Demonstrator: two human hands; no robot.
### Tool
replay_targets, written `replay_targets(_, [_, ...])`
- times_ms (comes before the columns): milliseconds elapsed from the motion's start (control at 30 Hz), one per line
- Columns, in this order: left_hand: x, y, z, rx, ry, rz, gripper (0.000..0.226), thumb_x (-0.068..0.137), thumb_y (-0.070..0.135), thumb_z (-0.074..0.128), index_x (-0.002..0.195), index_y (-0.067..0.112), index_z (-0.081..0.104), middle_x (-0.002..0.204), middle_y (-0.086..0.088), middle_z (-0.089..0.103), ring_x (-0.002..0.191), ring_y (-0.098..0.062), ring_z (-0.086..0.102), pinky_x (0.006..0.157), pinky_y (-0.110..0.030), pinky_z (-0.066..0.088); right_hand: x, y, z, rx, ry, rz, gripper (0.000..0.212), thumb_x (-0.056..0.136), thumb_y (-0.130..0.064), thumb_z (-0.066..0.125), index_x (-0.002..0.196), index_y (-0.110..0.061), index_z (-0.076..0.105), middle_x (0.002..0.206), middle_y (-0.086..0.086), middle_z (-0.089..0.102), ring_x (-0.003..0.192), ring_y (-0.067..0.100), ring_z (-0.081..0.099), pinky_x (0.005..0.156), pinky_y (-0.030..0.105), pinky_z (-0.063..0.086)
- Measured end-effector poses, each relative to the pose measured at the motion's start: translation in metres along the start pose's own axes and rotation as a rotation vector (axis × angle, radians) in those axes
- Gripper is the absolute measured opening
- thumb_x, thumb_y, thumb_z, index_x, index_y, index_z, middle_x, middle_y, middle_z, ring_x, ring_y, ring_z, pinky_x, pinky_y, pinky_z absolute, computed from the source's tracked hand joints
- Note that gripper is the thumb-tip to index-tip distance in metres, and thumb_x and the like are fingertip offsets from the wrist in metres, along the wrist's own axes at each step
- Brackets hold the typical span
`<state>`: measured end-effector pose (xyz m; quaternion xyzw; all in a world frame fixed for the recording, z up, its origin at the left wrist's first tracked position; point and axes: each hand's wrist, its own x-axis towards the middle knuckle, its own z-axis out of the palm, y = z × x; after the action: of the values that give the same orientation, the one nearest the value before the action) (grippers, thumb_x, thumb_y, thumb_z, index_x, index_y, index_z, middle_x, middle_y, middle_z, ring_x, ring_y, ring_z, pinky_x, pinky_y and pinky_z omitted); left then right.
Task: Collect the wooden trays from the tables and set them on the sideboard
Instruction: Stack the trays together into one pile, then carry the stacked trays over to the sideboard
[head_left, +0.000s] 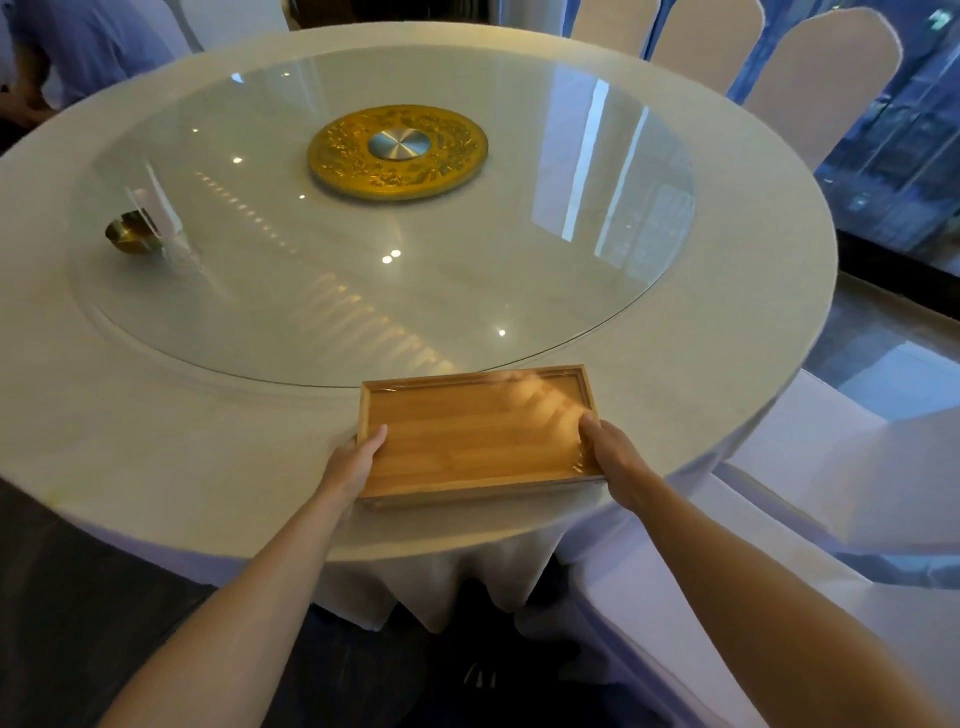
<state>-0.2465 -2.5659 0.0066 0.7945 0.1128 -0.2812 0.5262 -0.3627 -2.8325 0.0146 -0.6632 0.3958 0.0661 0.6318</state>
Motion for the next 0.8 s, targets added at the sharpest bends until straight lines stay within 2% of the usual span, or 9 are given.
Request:
replay_targets(33, [0.001,0.008,0.002,0.01,-0.016,0.016,0.055,0.092,0.045,0.043,0.132,0.008,0.046,0.13,-0.015,0.055,0.114,-0.032,0.053,0.092,-0.039,0.043,-0.002,-0.001,-0.004,0.015,0.028,-0.009,0.033,0.098,-0.037,0.03,0.101,-0.012,0.052,0.085,0.001,0.055,0.077,0.015,0.053,0.066,0.026,0.044])
replay_targets(133, [0.003,0.032,0.014,0.082,-0.051,0.05,0.057,0.09,0.047,0.046,0.129,0.005,0.049,0.128,-0.015,0.056,0.115,-0.033,0.053,0.091,-0.038,0.042,-0.011,-0.003,-0.019,0.026,0.13,-0.018,0.036,0.098,-0.035,0.032,0.081,-0.014,0.055,0.076,0.003,0.052,0.065,0.013,0.048,0.06,0.024,0.04])
replay_targets(200, [0.003,0.049,0.025,0.111,-0.085,0.071,0.056,0.089,0.047,0.049,0.125,0.004,0.054,0.124,-0.015,0.058,0.109,-0.03,0.055,0.088,-0.035,0.042,-0.021,-0.006,-0.033,0.022,0.19,-0.018,0.04,0.097,-0.035,0.031,0.094,-0.007,0.059,0.081,0.007,0.052,0.071,0.017,0.048,0.067,0.028,0.04])
replay_targets(267, [0.002,0.067,0.042,0.135,-0.148,0.093,0.055,0.088,0.046,0.051,0.12,0.002,0.058,0.123,-0.015,0.06,0.107,-0.03,0.057,0.092,-0.036,0.043,-0.034,-0.009,-0.053,0.025,0.267,-0.016,0.048,0.097,-0.035,0.031,0.114,0.003,0.055,0.091,0.01,0.052,0.085,0.022,0.049,0.08,0.034,0.041])
replay_targets(333, [-0.005,0.089,0.066,0.146,-0.224,0.118,0.054,0.087,0.045,0.053,0.118,0.001,0.059,0.123,-0.016,0.062,0.107,-0.03,0.059,0.094,-0.036,0.044,-0.053,-0.015,-0.081,0.037,0.36,-0.011,0.049,0.097,-0.037,0.032,0.121,0.0,0.052,0.101,0.011,0.053,0.093,0.023,0.05,0.087,0.036,0.041])
replay_targets(467, [-0.04,0.137,0.132,0.187,-0.372,0.231,0.056,0.087,0.045,0.053,0.121,0.001,0.056,0.122,-0.015,0.06,0.096,-0.026,0.055,0.086,-0.034,0.042,-0.103,-0.017,-0.15,0.079,0.551,-0.061,0.042,0.097,-0.034,0.035,0.111,-0.001,0.057,0.097,0.013,0.054,0.08,0.02,0.051,0.07,0.027,0.038])
replay_targets(633, [-0.125,0.177,0.23,0.267,-0.56,0.417,0.058,0.088,0.045,0.052,0.124,0.0,0.052,0.122,-0.016,0.058,0.094,-0.026,0.054,0.082,-0.032,0.042,-0.198,0.014,-0.244,0.19,0.793,-0.046,0.05,0.097,-0.036,0.037,0.116,0.006,0.055,0.12,0.027,0.058,0.094,0.029,0.054,0.081,0.034,0.04])
replay_targets(700, [-0.17,0.182,0.271,0.309,-0.632,0.471,0.06,0.089,0.046,0.049,0.127,-0.001,0.049,0.119,-0.016,0.058,0.094,-0.026,0.054,0.08,-0.033,0.043,-0.243,0.033,-0.278,0.261,0.873,-0.04,0.051,0.096,-0.04,0.037,0.122,0.002,0.05,0.114,0.022,0.059,0.099,0.029,0.056,0.086,0.038,0.043])
replay_targets(800, [-0.245,0.178,0.33,0.366,-0.727,0.522,0.06,0.09,0.045,0.048,0.127,-0.002,0.048,0.117,-0.018,0.057,0.093,-0.027,0.053,0.079,-0.035,0.043,-0.317,0.069,-0.324,0.318,0.984,-0.032,0.052,0.096,-0.041,0.036,0.123,0.001,0.05,0.109,0.017,0.059,0.09,0.024,0.055,0.086,0.04,0.045])
